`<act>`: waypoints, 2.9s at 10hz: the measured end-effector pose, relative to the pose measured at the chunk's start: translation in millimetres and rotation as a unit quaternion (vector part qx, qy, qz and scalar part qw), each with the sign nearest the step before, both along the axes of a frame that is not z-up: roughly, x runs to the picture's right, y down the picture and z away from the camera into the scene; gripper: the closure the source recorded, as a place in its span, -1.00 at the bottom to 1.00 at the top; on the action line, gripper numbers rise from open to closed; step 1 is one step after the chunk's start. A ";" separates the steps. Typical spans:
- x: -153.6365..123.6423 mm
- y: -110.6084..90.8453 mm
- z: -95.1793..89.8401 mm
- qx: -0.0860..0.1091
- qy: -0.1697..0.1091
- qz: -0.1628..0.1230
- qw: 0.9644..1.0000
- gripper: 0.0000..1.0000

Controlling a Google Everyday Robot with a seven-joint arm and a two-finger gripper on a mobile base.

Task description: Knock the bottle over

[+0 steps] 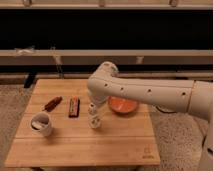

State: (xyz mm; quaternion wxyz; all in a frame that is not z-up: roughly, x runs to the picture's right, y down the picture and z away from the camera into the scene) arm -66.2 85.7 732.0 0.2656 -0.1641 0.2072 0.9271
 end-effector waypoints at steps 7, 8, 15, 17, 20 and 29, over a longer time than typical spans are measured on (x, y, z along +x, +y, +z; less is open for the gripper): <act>-57.2 -16.4 -28.2 0.120 -0.113 0.049 0.985 -0.60; -60.1 -18.7 -29.6 0.138 -0.124 0.050 0.981 -0.60; -56.6 -22.1 -25.9 0.095 -0.135 -0.002 0.986 -0.60; -48.6 -14.6 -31.3 0.067 -0.136 -0.028 0.988 -0.60; -48.2 -22.8 -20.5 0.092 -0.119 -0.006 0.989 -0.60; -25.9 -32.8 12.2 0.067 -0.061 -0.030 0.995 -0.60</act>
